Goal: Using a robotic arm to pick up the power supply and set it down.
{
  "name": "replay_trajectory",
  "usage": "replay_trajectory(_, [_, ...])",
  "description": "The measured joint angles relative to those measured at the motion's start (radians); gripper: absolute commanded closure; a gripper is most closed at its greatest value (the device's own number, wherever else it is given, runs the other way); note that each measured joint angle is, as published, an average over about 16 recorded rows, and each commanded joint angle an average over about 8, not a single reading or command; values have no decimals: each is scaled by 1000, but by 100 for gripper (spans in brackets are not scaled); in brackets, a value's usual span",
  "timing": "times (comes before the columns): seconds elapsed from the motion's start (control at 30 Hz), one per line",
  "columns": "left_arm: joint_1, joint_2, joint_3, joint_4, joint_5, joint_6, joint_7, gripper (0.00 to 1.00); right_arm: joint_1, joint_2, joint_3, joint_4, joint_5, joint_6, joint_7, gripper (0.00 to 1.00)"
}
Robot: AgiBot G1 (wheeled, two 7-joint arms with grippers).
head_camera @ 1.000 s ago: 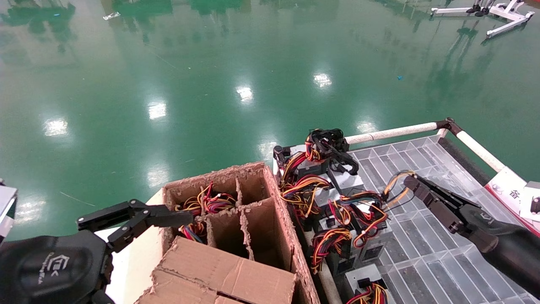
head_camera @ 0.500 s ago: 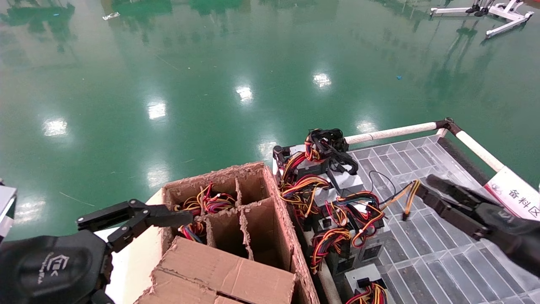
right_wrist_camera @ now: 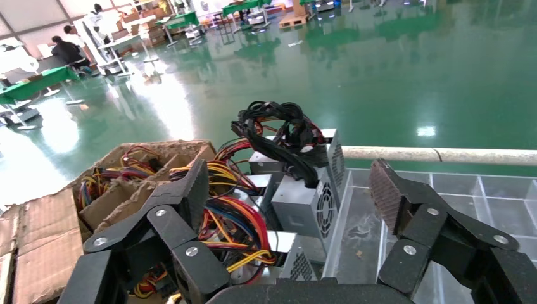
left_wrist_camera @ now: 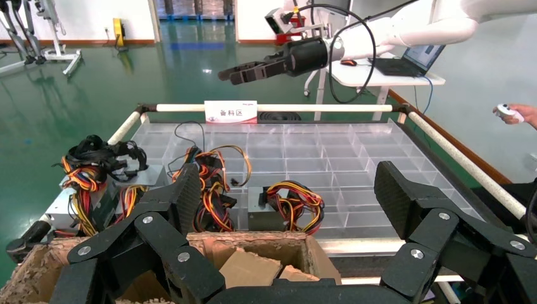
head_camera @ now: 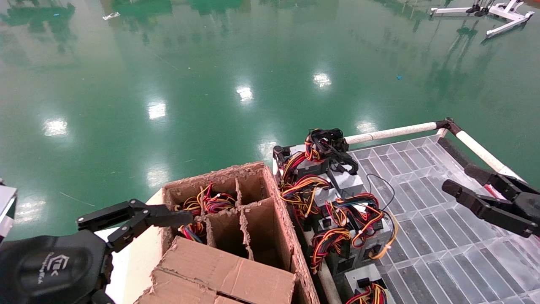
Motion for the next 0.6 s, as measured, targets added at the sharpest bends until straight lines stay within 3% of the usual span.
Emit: replay_trajectory(0.6, [0, 0, 0, 0, 0, 0, 0, 0, -47, 6, 85, 303, -72, 13, 101, 0])
